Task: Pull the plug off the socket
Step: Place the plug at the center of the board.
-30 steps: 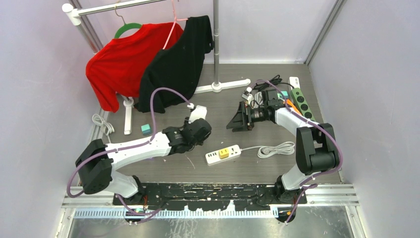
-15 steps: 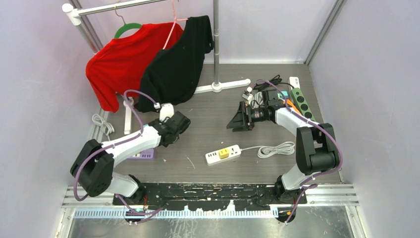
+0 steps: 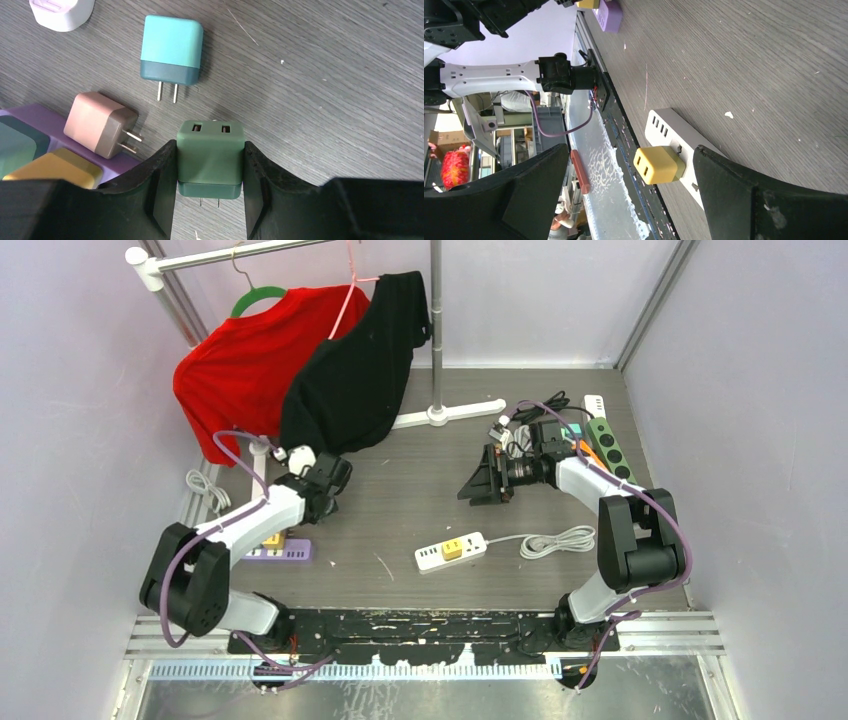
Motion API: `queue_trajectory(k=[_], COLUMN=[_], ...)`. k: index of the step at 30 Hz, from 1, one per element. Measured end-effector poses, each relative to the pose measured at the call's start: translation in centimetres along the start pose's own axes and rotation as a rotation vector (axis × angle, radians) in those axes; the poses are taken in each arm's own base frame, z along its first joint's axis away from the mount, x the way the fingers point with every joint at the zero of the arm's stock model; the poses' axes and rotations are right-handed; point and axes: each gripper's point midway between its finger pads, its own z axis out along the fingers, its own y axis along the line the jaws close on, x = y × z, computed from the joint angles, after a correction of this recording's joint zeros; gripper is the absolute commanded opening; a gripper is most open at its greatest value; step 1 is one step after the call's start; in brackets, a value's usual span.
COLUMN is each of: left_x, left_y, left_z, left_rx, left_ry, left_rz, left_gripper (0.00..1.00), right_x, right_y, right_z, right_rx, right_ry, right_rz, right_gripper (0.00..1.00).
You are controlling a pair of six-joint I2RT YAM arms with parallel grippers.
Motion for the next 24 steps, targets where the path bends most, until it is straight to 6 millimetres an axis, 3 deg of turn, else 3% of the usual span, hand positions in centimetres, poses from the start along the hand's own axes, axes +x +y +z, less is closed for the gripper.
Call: queue_trajectory(k=[11,12,13,14,17,21,24], left_x=[1.7,1.7,1.7,1.7,1.5,1.5,1.7], left_y=[0.8,0.7,0.6,0.5,0.4,0.5,0.5], left_z=[2.5,2.6,2.6,2.7,2.5,2.4,2.2], left_rx=[-0.072,-0.072,-0.071,-0.069,-0.066,-0.065,-0.061], left_ry=[0.114,0.118,0.124,0.127,0.13,0.136,0.146], left_rz=[0.019,0.021,0.026,0.031,0.037,0.049,0.052], left_gripper=[0.09,0.23,0.43,0.55,0.65,0.9,0.97], right_x=[0.0,0.0,0.0,0.0,-0.1,-0.1,0.0], right_y=[0.0,0.0,0.0,0.0,-0.1,-0.1,-0.2], right_z=[0.0,0.0,-0.1,-0.1,-0.1,-0.2,-0.2], right_rx=[0.001,0.001,0.001,0.001,0.002,0.002,0.003], right_ry=[-0.002,-0.002,-0.002,-0.002,-0.004,-0.006,-0.004], right_rz=[0.001,0.001,0.001,0.001,0.002,-0.001,-0.005], right_gripper=[1.0,1.0,1.0,1.0,1.0,1.0,1.0])
